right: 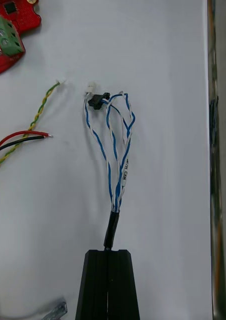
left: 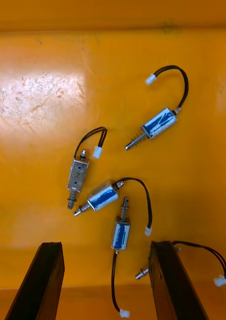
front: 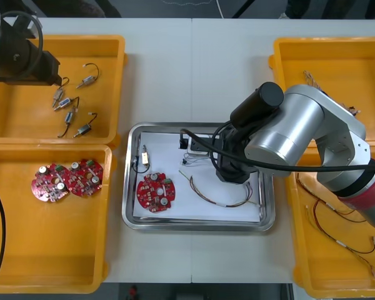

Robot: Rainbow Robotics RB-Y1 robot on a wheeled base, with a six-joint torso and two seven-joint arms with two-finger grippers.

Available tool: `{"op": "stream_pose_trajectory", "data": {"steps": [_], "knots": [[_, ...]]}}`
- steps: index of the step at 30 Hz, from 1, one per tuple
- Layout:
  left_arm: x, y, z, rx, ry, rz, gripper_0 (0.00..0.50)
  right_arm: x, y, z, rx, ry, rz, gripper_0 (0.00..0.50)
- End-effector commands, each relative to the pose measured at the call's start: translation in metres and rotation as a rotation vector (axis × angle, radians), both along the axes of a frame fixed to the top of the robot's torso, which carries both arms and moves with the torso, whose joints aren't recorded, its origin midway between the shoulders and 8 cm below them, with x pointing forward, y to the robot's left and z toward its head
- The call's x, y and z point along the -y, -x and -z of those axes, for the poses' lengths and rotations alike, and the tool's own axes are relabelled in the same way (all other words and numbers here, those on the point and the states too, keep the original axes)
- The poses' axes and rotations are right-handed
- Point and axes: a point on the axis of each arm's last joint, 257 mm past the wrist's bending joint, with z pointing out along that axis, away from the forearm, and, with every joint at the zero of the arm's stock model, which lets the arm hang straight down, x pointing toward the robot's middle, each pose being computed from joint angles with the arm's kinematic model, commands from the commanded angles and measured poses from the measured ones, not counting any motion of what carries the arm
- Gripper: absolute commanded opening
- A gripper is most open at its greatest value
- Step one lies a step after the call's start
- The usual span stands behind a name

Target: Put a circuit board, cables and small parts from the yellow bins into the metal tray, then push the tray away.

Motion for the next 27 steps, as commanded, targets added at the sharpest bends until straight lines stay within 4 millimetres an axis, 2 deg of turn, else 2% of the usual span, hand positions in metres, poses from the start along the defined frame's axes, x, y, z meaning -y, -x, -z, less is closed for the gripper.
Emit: {"op": "stream_pose_trajectory", "data": {"steps": [1, 7, 13, 14, 16, 18, 24, 27], "knots": [[-0.025, -0.024, -0.047, 0.113, -0.12, 0.087, 0.5, 0.017, -0.014, 0.011, 0.022, 0.025, -0.014, 0.0], [-0.03, -0.035, -0.039, 0.129, -0.145, 0.094, 0.5, 0.027, -0.026, 0.008, 0.064, 0.054, -0.009, 0.0], [-0.032, -0.049, -0.025, 0.142, -0.177, 0.108, 0.5, 0.032, -0.027, 0.008, 0.068, 0.064, -0.006, 0.0], [-0.033, -0.05, -0.024, 0.143, -0.176, 0.106, 0.5, 0.034, -0.027, 0.008, 0.067, 0.067, -0.004, 0.02], [-0.036, -0.054, -0.019, 0.148, -0.187, 0.107, 0.5, 0.036, -0.028, 0.008, 0.066, 0.068, 0.003, 0.345], [-0.038, -0.056, -0.013, 0.144, -0.205, 0.109, 0.5, 0.039, -0.026, 0.01, 0.055, 0.077, 0.01, 0.5], [-0.043, -0.064, -0.002, 0.153, -0.231, 0.109, 0.5, 0.05, -0.023, 0.009, 0.025, 0.094, 0.04, 0.5], [-0.046, -0.069, 0.003, 0.165, -0.235, 0.107, 0.5, 0.049, -0.022, 0.006, 0.016, 0.086, 0.042, 0.5]]}}
